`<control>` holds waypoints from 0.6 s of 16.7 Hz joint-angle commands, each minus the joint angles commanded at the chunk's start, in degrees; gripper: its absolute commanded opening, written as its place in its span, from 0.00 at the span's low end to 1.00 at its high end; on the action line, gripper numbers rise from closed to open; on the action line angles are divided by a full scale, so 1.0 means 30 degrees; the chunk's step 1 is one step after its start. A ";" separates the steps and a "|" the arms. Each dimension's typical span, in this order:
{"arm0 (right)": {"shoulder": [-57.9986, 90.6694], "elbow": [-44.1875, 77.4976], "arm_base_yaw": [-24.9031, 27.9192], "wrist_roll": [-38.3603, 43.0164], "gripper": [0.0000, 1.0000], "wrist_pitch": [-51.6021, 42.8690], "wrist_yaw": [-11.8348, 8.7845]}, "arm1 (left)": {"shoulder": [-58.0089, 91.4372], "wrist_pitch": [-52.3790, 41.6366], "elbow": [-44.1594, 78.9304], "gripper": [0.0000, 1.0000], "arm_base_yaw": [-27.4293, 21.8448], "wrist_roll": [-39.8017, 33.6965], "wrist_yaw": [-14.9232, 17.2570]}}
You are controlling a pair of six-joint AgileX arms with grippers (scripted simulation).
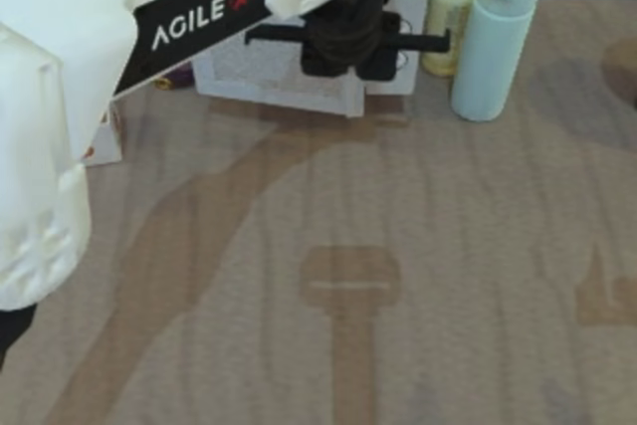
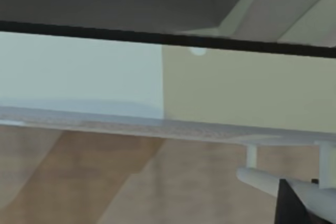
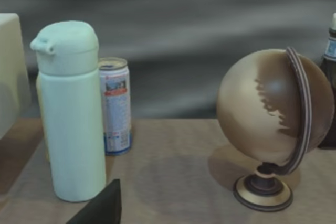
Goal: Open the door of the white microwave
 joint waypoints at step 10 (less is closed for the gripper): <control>0.0000 0.0000 0.0000 0.0000 1.00 0.0000 0.0000 | -0.0112 0.0162 -0.0252 0.00 -0.0125 0.0055 0.0185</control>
